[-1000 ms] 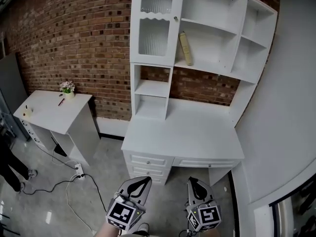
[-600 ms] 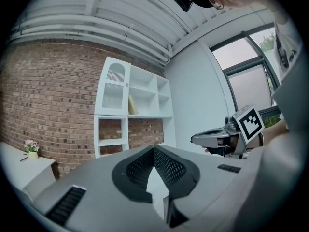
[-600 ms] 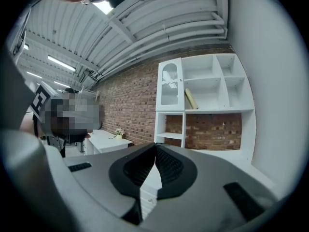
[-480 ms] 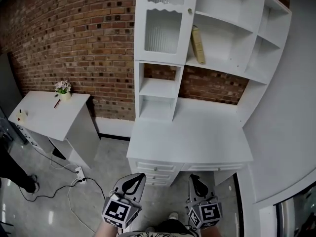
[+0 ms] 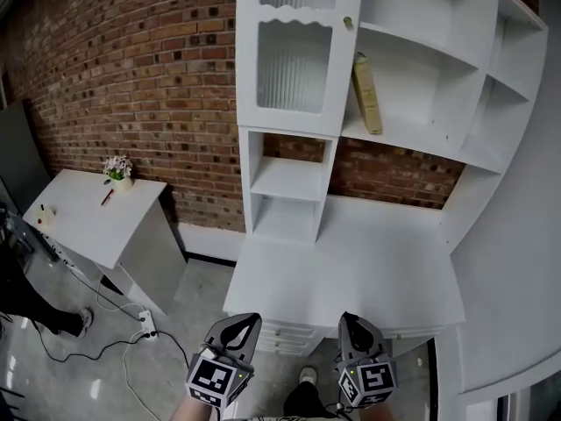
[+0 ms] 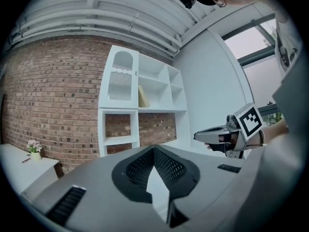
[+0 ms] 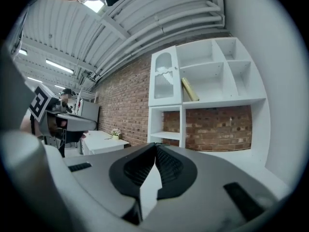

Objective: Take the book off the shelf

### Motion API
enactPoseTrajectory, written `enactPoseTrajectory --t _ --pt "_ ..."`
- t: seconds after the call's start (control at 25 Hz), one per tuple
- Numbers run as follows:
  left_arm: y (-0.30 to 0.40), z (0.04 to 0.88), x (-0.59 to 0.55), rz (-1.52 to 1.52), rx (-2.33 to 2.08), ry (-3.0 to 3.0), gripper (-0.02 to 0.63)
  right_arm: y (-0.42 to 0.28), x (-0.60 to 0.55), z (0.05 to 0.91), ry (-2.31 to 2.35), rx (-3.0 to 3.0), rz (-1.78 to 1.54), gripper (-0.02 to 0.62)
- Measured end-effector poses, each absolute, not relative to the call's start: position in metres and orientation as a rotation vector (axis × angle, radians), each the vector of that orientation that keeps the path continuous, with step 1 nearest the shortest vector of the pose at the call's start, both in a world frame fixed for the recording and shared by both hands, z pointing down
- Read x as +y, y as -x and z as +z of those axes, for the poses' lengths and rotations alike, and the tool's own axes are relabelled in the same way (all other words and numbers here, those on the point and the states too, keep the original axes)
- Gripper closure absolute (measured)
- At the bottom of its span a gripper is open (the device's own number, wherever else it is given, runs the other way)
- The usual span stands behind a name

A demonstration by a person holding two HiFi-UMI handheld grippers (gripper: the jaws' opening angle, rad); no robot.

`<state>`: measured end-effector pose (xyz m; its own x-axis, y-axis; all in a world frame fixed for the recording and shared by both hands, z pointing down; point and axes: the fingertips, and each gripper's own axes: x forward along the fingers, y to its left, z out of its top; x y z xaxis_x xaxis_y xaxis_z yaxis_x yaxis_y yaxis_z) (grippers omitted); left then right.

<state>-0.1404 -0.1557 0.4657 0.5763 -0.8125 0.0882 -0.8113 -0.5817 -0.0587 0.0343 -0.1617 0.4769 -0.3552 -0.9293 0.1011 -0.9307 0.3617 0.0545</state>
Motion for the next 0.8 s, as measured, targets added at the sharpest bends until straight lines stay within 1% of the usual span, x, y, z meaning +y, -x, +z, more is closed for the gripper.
enactPoseTrajectory --t 0.44,0.8 --pt "0.058 0.425 -0.329 -0.126 1.536 2.684 0.597 -0.109 -0.343 0.434 -1.602 -2.600 -0.062 0.588" --pt "0.018 0.399 -0.412 -0.107 1.479 2.648 0.597 -0.138 -0.425 0.414 -1.590 -2.624 -0.104 0.588"
